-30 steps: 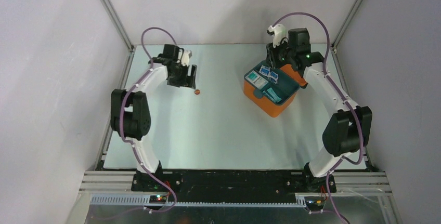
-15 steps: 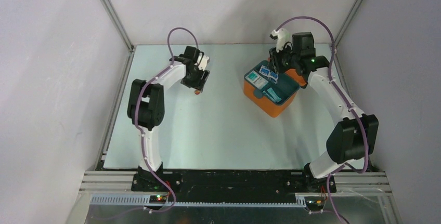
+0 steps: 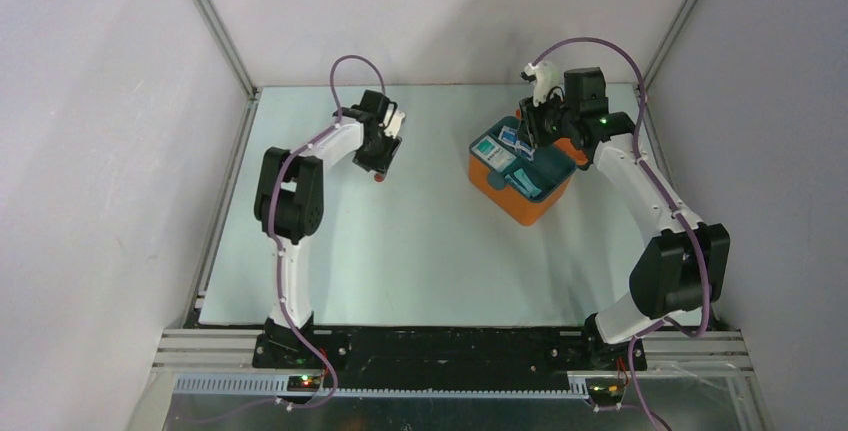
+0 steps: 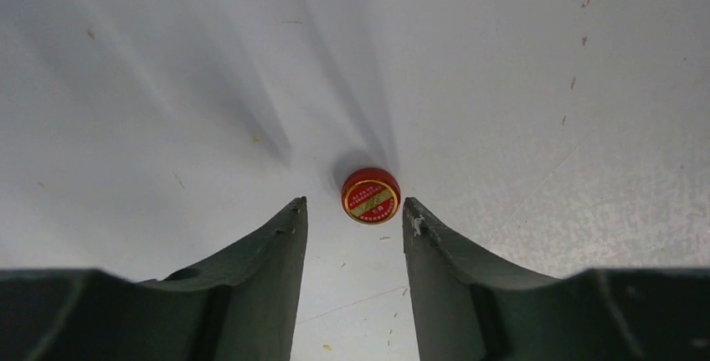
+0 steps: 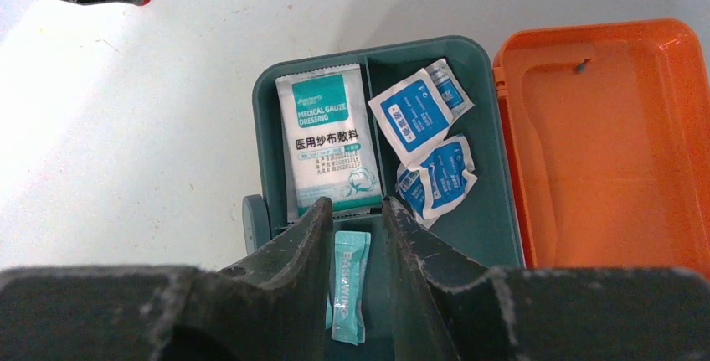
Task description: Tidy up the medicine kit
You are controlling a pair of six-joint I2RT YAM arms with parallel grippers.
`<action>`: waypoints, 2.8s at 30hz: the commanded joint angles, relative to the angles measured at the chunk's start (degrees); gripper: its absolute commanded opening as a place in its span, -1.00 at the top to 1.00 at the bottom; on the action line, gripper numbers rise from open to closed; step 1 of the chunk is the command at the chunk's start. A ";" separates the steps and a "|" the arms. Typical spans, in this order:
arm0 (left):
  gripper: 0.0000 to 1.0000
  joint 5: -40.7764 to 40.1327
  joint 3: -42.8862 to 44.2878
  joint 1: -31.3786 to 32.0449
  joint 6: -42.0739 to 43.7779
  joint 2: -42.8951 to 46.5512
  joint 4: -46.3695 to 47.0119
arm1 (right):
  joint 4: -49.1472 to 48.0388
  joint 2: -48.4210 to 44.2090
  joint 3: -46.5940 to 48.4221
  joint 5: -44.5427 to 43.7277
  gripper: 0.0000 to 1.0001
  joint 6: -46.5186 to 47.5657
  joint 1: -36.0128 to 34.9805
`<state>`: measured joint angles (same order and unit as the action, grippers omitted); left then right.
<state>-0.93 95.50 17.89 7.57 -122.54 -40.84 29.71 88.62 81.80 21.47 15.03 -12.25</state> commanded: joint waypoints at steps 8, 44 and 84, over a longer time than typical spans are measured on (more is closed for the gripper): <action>0.09 -0.03 5.10 0.31 0.42 -2.86 -1.52 | -1.22 -2.16 0.27 0.32 0.34 -0.71 -0.03; 0.63 18.23 9.59 0.96 -4.67 12.98 -4.48 | 2.22 -2.91 0.41 -10.50 0.33 -6.35 6.03; 0.58 31.34 24.07 27.99 -21.92 -4.96 13.41 | 12.05 -11.75 -11.20 -1.80 0.39 -20.34 32.38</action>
<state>29.17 118.34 45.80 -13.52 -129.03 -30.13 43.03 77.93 70.70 18.06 -4.34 19.90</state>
